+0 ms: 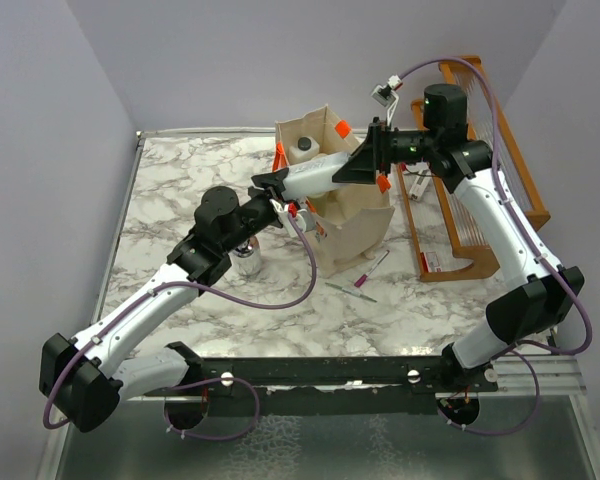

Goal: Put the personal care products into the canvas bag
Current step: Adjust the care product in the canvas bag.

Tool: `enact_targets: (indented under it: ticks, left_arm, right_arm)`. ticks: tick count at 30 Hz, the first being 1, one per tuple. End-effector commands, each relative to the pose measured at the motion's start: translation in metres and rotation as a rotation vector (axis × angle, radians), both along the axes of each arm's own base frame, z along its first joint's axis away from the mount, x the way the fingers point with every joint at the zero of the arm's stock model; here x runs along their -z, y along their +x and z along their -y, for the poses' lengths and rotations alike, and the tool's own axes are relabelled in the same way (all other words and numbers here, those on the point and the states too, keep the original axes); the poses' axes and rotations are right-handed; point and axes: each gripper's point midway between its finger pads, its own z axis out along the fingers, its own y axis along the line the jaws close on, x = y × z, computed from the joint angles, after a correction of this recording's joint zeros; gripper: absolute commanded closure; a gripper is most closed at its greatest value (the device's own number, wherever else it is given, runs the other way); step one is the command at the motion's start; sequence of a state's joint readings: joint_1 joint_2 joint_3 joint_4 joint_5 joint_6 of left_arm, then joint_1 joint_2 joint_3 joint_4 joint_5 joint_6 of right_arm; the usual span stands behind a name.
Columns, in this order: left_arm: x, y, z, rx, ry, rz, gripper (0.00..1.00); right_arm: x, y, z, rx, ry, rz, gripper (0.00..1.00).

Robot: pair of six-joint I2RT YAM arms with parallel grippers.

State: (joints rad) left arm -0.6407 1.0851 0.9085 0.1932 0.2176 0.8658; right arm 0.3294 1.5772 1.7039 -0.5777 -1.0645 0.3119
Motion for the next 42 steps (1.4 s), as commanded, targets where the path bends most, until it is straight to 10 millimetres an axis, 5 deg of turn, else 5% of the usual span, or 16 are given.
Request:
enact_targets:
  ticks: [1,13,18,22,25,32,42]
  left_arm:
    - [-0.091,-0.010,-0.003,0.027,-0.176,0.217,1.00]
    - [-0.089,-0.010,-0.002,0.031,-0.172,0.209,1.00]
    - [-0.086,-0.010,-0.001,0.035,-0.172,0.201,1.00]
    - [-0.079,-0.011,0.001,0.043,-0.173,0.170,1.00]
    - [-0.070,-0.013,0.003,0.057,-0.168,0.133,0.92]
    - [-0.057,-0.015,0.008,0.085,-0.172,0.076,0.44]
    - [-0.041,-0.015,0.009,0.086,-0.145,0.045,0.28]
  right_arm:
    - [-0.011,-0.009,-0.005,-0.034,0.033,0.028,0.12]
    - [-0.008,-0.013,-0.010,-0.049,0.040,0.015,0.23]
    - [-0.014,-0.012,-0.010,-0.043,0.045,0.023,0.52]
    - [-0.022,-0.010,-0.008,-0.021,0.046,0.047,0.97]
    - [-0.031,-0.010,-0.009,-0.022,0.055,0.073,0.99]
    - [-0.050,-0.002,0.001,0.008,0.066,0.121,0.99]
    - [-0.070,0.013,0.018,0.072,0.072,0.167,0.99]
